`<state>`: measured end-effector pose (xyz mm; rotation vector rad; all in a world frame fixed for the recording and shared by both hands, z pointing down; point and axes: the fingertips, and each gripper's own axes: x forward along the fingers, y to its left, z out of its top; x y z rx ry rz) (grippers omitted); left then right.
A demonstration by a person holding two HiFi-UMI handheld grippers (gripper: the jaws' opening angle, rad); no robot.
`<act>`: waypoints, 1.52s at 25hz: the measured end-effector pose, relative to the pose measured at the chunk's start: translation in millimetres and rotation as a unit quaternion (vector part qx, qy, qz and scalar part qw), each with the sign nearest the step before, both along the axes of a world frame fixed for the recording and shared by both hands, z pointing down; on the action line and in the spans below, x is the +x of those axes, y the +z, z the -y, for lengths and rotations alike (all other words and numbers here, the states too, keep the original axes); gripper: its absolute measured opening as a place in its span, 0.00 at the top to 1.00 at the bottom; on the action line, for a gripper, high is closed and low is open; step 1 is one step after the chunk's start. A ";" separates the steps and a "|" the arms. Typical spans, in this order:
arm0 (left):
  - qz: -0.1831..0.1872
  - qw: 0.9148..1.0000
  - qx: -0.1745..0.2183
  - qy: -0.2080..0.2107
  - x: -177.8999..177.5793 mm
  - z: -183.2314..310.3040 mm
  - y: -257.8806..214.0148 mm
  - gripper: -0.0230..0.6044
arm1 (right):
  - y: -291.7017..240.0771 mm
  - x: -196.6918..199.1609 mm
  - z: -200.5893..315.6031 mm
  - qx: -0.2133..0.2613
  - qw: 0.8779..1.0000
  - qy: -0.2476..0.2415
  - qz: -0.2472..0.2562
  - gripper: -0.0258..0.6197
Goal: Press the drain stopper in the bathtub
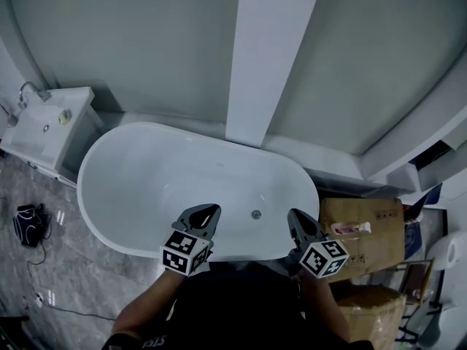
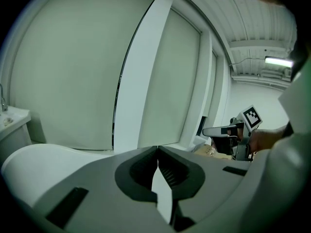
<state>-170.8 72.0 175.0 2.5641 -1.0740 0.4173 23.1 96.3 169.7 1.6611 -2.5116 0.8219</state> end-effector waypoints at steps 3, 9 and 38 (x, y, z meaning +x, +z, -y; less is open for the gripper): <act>-0.007 1.000 -0.003 0.001 1.6 5.5 2.1 0.94 | 12.0 6.4 -1.4 -0.019 1.000 0.010 -0.004 0.94; -0.004 1.000 -0.009 0.007 24.8 15.7 6.0 0.94 | 32.8 10.9 5.1 -0.037 0.999 0.003 0.012 0.94; 0.066 0.989 -0.135 0.011 209.6 149.8 163.7 0.94 | 219.7 150.3 117.8 -0.180 0.980 -0.090 0.003 0.94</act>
